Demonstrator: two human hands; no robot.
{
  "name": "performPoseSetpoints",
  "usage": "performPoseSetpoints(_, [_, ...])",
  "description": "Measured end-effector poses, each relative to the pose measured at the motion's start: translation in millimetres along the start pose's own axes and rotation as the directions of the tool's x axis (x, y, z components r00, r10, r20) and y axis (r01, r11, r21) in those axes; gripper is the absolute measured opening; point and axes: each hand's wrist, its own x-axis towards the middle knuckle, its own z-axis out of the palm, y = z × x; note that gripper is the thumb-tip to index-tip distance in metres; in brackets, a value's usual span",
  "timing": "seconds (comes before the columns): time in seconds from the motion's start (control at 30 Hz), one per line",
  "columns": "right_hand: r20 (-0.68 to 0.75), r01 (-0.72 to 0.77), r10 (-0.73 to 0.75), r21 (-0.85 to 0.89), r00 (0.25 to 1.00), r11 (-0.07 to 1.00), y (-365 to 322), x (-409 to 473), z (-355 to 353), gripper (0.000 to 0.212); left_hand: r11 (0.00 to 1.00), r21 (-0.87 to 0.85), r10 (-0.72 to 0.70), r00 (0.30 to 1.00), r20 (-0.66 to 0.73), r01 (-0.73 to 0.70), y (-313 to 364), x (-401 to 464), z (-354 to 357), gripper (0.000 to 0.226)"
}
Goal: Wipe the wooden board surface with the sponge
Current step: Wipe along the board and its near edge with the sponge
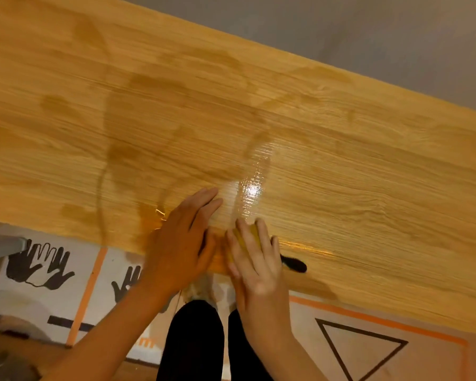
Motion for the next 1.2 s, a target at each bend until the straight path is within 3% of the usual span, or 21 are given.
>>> performPoseSetpoints(0.07, [0.007, 0.044, -0.044, -0.012, 0.999, 0.999, 3.3, 8.1, 0.5, 0.041, 0.999, -0.040, -0.006, 1.000, 0.007, 0.006, -0.3, -0.9, -2.3, 0.046])
performPoseSetpoints(0.23, [-0.112, -0.163, 0.163, 0.008, 0.980, 0.987, -3.2, 126.8, -6.2, 0.041, 0.990, -0.126, -0.057, 0.998, -0.007, 0.056, -6.4, 24.2, -11.4, 0.046])
performPoseSetpoints(0.37, [-0.048, -0.058, 0.055, -0.071, 0.997, 0.996, 14.3, 135.7, -15.3, 0.043, 0.992, -0.039, -0.125, 0.992, -0.034, 0.124, -27.6, 88.1, -20.1, 0.045])
performPoseSetpoints(0.47, [-0.136, -0.143, 0.127, -0.112, 0.983, 0.983, 49.8, 109.3, -39.8, 0.043, 0.989, 0.039, -0.139, 0.989, -0.049, 0.141, -42.5, 108.9, -21.2, 0.042])
performPoseSetpoints(0.53, [-0.226, -0.304, 0.278, -0.090, 0.934, 0.948, 72.7, 87.9, -59.1, 0.043, 0.990, 0.060, -0.124, 0.991, -0.056, 0.128, -44.8, 109.0, -19.8, 0.042])
performPoseSetpoints(0.67, [-0.385, -0.558, 0.526, 0.033, 0.758, 0.829, 63.9, 96.9, -55.0, 0.043, 0.989, 0.063, -0.131, 0.990, -0.061, 0.135, -44.6, 111.9, -20.2, 0.042])
performPoseSetpoints(0.73, [-0.384, -0.514, 0.474, -0.002, 0.793, 0.858, 29.6, 126.8, -28.6, 0.042, 0.989, 0.062, -0.127, 0.990, -0.066, 0.131, -43.9, 113.6, -21.7, 0.042])
performPoseSetpoints(0.87, [-0.160, -0.165, 0.146, -0.111, 0.976, 0.980, -8.2, 153.2, 4.1, 0.043, 0.992, 0.070, -0.102, 0.991, -0.083, 0.107, -41.3, 111.0, -20.5, 0.041])
performPoseSetpoints(0.97, [-0.113, -0.106, 0.083, -0.217, 0.990, 0.970, 33.8, 132.3, -29.1, 0.044, 0.993, 0.073, -0.082, 0.992, -0.101, 0.089, -40.9, 109.8, -18.3, 0.040])
performPoseSetpoints(1.03, [-0.209, -0.281, 0.244, -0.172, 0.947, 0.944, 69.2, 110.7, -57.6, 0.044, 0.994, 0.072, -0.071, 0.991, -0.114, 0.079, -42.5, 109.8, -17.8, 0.040])
performPoseSetpoints(1.1, [-0.316, -0.482, 0.444, -0.053, 0.839, 0.874, 89.0, 101.6, -74.9, 0.045, 0.994, 0.078, -0.068, 0.991, -0.118, 0.077, -43.8, 109.8, -17.2, 0.040])
performPoseSetpoints(1.17, [-0.400, -0.588, 0.540, 0.004, 0.741, 0.809, 79.8, 113.7, -66.3, 0.044, 0.993, 0.091, -0.064, 0.991, -0.117, 0.075, -44.9, 110.7, -16.8, 0.040])
performPoseSetpoints(1.2, [-0.408, -0.593, 0.538, -0.010, 0.738, 0.805, 66.9, 126.4, -56.2, 0.044, 0.992, 0.097, -0.067, 0.991, -0.115, 0.079, -45.3, 111.5, -16.4, 0.040])
